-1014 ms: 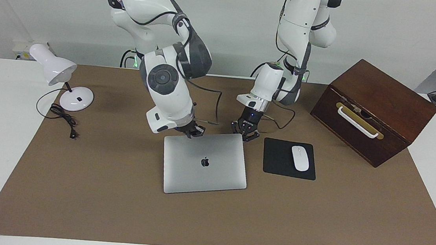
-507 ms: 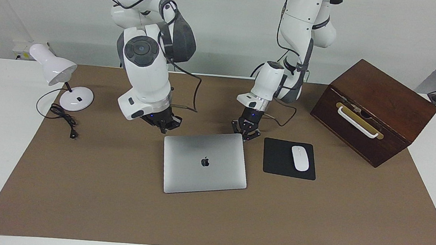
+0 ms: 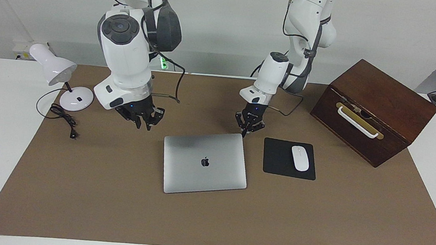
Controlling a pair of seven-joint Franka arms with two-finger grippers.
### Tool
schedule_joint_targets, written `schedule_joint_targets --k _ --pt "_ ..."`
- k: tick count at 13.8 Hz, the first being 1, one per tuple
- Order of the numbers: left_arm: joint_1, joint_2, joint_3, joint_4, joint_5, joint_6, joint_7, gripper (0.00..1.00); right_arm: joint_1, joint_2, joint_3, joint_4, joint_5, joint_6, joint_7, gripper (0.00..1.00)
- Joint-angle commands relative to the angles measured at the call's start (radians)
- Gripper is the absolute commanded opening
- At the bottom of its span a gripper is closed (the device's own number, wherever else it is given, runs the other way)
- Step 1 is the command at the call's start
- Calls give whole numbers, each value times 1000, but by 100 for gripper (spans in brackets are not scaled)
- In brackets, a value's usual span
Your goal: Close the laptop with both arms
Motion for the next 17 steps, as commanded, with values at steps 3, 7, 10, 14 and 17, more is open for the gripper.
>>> schedule_joint_targets --k 3,7,10,14,17 --pt "90 -216 4 2 -11 -341 35 0 -41 -36 11 8 -51 -9 -86 100" --pt "251 -337 10 120 -11 -711 176 0 -98 -54 11 46 -83 -9 -222 100" --pt "379 -348 10 255 -7 -943 280 0 -136 -76 11 46 -75 -13 -252 100" --pt "500 -340 10 382 56 -1096 304 0 -248 -122 15 45 -13 -117 -289 100" --pt "561 -332 10 445 67 -1149 301 23 -304 -144 15 39 40 -193 -284 100"
